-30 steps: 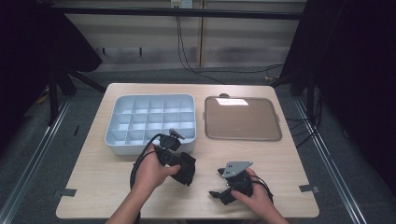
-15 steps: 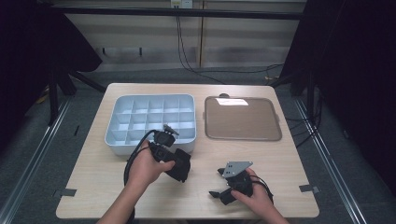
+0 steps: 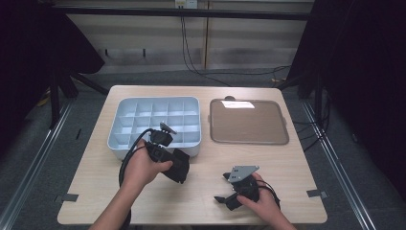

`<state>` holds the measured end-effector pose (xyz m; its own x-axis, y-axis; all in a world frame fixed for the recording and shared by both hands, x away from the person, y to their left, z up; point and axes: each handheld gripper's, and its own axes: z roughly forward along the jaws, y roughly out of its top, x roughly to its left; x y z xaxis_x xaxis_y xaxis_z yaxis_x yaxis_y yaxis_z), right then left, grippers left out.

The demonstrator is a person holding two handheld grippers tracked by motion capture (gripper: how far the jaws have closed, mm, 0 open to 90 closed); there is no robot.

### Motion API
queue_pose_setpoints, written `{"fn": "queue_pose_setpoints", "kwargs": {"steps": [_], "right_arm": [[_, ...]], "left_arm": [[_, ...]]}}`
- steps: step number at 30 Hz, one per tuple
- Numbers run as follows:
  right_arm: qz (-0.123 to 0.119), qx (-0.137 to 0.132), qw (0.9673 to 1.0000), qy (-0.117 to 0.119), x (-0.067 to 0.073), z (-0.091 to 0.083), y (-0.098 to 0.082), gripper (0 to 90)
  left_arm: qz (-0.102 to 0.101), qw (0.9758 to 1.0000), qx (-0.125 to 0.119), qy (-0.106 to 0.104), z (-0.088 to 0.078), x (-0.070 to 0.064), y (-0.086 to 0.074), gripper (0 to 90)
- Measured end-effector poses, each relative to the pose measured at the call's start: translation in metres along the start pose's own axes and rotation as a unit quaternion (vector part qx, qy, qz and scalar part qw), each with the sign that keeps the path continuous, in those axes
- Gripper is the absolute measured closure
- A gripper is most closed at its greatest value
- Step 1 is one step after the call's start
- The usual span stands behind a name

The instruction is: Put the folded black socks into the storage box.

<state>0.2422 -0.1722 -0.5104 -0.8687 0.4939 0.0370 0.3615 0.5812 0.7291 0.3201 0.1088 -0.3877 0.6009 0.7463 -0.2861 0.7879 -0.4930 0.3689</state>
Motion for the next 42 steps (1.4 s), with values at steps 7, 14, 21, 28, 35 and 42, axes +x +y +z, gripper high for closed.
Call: {"fn": "queue_pose_setpoints", "kwargs": {"steps": [7,14,21,28,35,42], "right_arm": [[0.0,0.0,1.0,0.0,0.0,0.0,0.0,13.3],[-0.001,0.0,1.0,0.0,0.0,0.0,0.0,13.3],[-0.001,0.0,1.0,0.0,0.0,0.0,0.0,13.3],[-0.001,0.0,1.0,0.0,0.0,0.0,0.0,13.3],[-0.001,0.0,1.0,0.001,0.0,0.0,0.0,13.3],[0.0,0.0,1.0,0.0,0.0,0.0,0.0,13.3]], "left_arm": [[-0.007,0.9999,-0.011,0.0,-0.01,0.005,0.001,70.1],[-0.011,0.9997,-0.021,0.004,-0.019,0.011,0.002,70.1],[-0.014,0.9995,-0.028,0.009,-0.029,0.015,0.003,70.0],[-0.019,0.9992,-0.033,0.013,-0.038,0.019,0.004,70.0],[-0.023,0.9991,-0.033,0.018,-0.046,0.024,0.004,70.0],[-0.026,0.9987,-0.037,0.024,-0.053,0.03,0.004,69.9]]}}
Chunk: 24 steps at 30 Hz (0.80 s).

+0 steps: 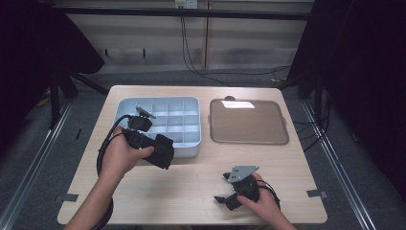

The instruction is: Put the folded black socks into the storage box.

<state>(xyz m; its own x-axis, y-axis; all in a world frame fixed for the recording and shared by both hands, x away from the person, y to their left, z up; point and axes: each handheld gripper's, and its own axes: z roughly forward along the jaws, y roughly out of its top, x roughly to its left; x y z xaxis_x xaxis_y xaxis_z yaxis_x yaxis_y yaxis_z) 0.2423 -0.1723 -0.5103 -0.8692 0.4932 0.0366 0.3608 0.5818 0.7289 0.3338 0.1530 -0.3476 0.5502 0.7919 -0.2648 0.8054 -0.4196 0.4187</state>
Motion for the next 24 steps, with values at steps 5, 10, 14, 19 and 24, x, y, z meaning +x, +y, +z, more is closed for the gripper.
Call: {"fn": "queue_pose_setpoints", "kwargs": {"steps": [5,10,14,19,24], "right_arm": [[0.0,0.0,1.0,0.0,0.0,0.0,0.0,13.3],[0.0,0.0,1.0,0.0,0.0,0.0,0.0,13.3],[0.0,0.0,1.0,0.0,0.0,0.0,0.0,13.3],[0.0,0.0,1.0,0.0,0.0,0.0,0.0,13.3],[0.0,0.0,1.0,0.0,0.0,0.0,0.0,13.3]], "left_arm": [[-0.006,1.0,0.001,0.006,-0.004,0.005,0.001,70.0],[-0.008,0.9999,-0.001,0.011,-0.007,0.011,0.001,70.0],[-0.014,0.9998,-0.003,0.014,-0.01,0.015,0.002,70.0],[-0.02,0.9996,-0.01,0.018,-0.015,0.019,0.003,69.9],[-0.025,0.9993,-0.011,0.024,-0.019,0.024,0.005,69.9]]}}
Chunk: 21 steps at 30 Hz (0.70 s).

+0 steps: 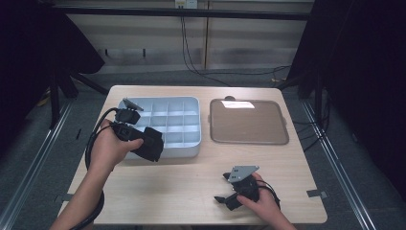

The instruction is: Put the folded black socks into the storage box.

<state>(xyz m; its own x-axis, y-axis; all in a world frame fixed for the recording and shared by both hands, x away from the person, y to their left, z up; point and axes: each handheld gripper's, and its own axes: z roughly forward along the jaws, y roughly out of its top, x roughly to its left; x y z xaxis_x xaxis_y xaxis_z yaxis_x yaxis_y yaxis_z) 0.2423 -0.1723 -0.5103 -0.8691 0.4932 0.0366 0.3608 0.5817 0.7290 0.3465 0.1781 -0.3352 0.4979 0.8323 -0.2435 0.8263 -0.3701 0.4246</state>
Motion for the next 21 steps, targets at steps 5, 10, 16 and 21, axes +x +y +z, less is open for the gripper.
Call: {"fn": "queue_pose_setpoints", "kwargs": {"steps": [5,10,16,21], "right_arm": [[0.0,0.0,1.0,0.0,0.0,0.0,0.0,13.3],[0.0,0.0,1.0,0.0,0.0,0.0,0.0,13.3],[0.0,0.0,1.0,0.0,0.0,0.0,0.0,13.3],[0.0,0.0,1.0,0.0,0.0,0.0,0.0,13.3]], "left_arm": [[-0.004,1.0,-0.004,0.004,-0.002,0.005,0.002,69.9],[-0.002,1.0,-0.003,0.007,-0.002,0.01,0.004,69.8],[-0.015,0.9998,-0.007,0.011,-0.001,0.015,0.006,69.8],[-0.021,0.9996,-0.012,0.014,-0.003,0.021,0.008,69.8]]}}
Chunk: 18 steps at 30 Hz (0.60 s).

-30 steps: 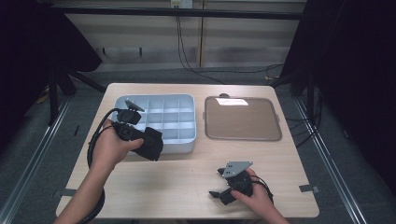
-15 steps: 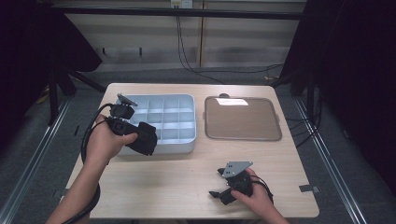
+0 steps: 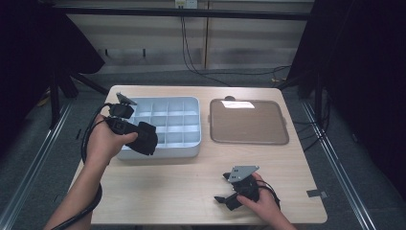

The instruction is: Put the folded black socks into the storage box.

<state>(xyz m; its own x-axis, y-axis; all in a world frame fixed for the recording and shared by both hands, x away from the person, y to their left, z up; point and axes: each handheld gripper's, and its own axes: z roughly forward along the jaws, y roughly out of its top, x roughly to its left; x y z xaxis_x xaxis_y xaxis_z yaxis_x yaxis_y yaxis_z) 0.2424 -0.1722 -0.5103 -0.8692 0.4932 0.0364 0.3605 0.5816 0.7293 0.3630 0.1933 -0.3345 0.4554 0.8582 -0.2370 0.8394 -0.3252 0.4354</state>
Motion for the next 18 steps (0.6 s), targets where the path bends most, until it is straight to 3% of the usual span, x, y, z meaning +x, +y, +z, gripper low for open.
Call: {"fn": "queue_pose_setpoints", "kwargs": {"steps": [18], "right_arm": [[0.0,0.0,1.0,0.0,0.0,0.0,0.0,13.3]], "left_arm": [[-0.012,0.9998,-0.004,0.013,-0.001,0.017,0.008,69.7]]}}
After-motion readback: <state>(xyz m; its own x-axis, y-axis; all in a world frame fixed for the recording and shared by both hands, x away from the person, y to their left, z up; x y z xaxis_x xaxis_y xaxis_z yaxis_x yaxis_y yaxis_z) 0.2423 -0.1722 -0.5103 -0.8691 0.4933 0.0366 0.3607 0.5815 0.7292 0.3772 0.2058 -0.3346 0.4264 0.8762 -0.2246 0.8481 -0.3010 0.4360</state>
